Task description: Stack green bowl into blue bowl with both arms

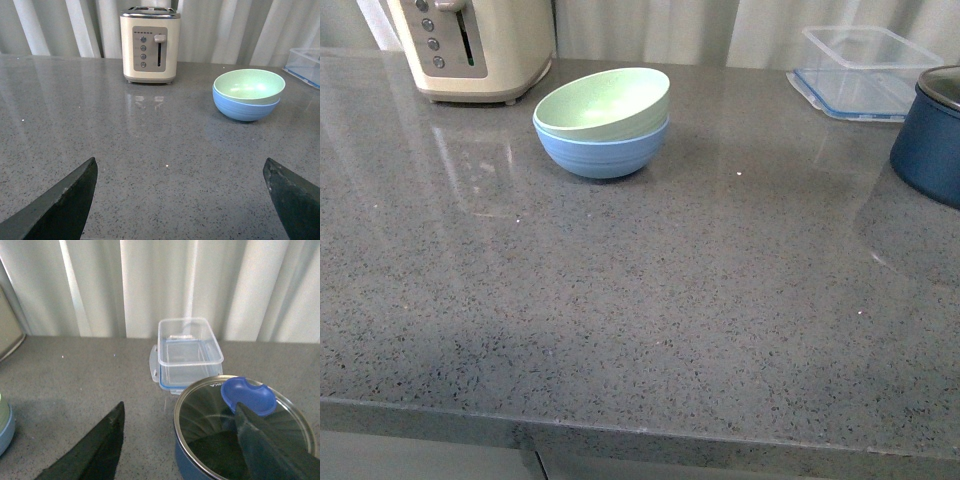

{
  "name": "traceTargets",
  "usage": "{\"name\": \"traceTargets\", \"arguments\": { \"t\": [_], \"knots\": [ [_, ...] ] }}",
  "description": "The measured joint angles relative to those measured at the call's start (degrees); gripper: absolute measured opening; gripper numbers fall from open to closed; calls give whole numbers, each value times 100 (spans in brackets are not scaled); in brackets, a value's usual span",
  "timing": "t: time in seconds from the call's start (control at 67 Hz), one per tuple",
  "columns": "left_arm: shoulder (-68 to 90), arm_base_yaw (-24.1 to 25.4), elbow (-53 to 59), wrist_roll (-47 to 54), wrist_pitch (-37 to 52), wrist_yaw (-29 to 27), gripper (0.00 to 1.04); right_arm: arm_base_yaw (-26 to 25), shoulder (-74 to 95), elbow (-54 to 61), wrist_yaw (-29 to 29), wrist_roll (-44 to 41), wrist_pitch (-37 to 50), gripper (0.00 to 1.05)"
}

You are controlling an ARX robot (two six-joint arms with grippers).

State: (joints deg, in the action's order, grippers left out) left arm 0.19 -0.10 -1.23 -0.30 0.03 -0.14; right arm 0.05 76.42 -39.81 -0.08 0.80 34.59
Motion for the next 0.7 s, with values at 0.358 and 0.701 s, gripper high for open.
{"name": "traceTargets", "arguments": {
  "t": [0.358,0.701],
  "knots": [
    [0,0,0,0,0,-2,98,-7,-1294,2103,20,-74,940,1],
    [0,0,0,0,0,-2,98,-7,-2455,3099,20,-76,793,1]
  ]
}}
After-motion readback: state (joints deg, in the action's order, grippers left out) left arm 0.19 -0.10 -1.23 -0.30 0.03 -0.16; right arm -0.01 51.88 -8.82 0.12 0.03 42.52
